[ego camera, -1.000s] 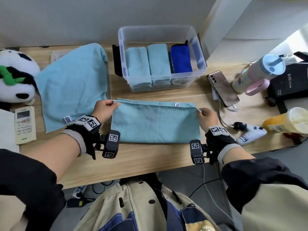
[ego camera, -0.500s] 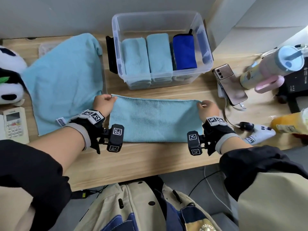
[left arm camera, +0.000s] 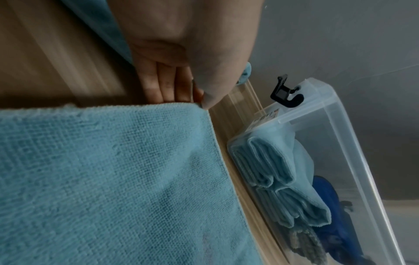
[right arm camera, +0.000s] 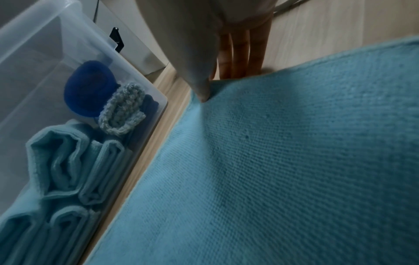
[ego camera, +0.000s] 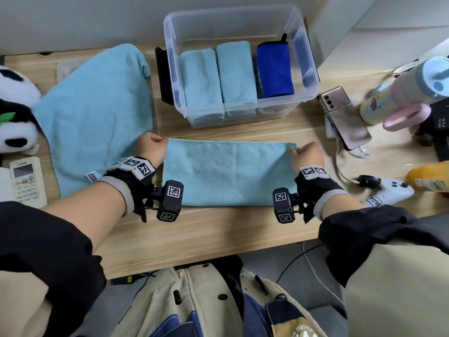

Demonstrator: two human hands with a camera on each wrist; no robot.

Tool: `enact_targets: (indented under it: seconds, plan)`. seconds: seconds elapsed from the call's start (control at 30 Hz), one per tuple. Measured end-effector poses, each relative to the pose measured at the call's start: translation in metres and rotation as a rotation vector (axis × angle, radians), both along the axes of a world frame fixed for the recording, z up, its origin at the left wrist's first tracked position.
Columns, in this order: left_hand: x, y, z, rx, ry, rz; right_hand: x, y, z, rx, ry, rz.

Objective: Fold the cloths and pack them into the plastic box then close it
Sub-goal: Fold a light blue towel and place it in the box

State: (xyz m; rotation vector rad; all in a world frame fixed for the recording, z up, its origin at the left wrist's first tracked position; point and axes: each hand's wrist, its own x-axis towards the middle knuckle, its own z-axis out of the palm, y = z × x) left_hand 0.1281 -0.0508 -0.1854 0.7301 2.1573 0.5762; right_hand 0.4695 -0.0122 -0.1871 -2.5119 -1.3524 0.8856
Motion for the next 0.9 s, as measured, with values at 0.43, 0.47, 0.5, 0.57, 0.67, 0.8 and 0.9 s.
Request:
enact_targets:
  seconds: [0.43,0.47,0.5,0.57,0.67,0.8,0.9]
  plan:
    - [0.053,-0.012,0.039,0.264,-0.097,-0.315,-0.012,-0.049,0.026,0.092,0.301,0.147]
    - [0.063,-0.012,0.044,0.259,-0.162,-0.434,-0.017,-0.050,0.031,0.133,0.329,0.200]
    - [0.073,-0.012,0.052,0.262,-0.207,-0.542,-0.022,-0.052,0.036,0.159,0.361,0.257]
    - [0.092,-0.011,0.069,0.300,-0.221,-0.739,-0.031,-0.054,0.048,0.187,0.425,0.367]
    - [0.108,-0.004,0.093,0.328,-0.245,-0.953,-0.040,-0.054,0.070,0.170,0.485,0.551]
    - [0.110,0.002,0.112,0.307,-0.286,-1.047,-0.044,-0.052,0.100,0.146,0.550,0.650]
    - [0.107,-0.001,0.123,0.400,-0.308,-0.958,-0.044,-0.050,0.116,0.147,0.538,0.640]
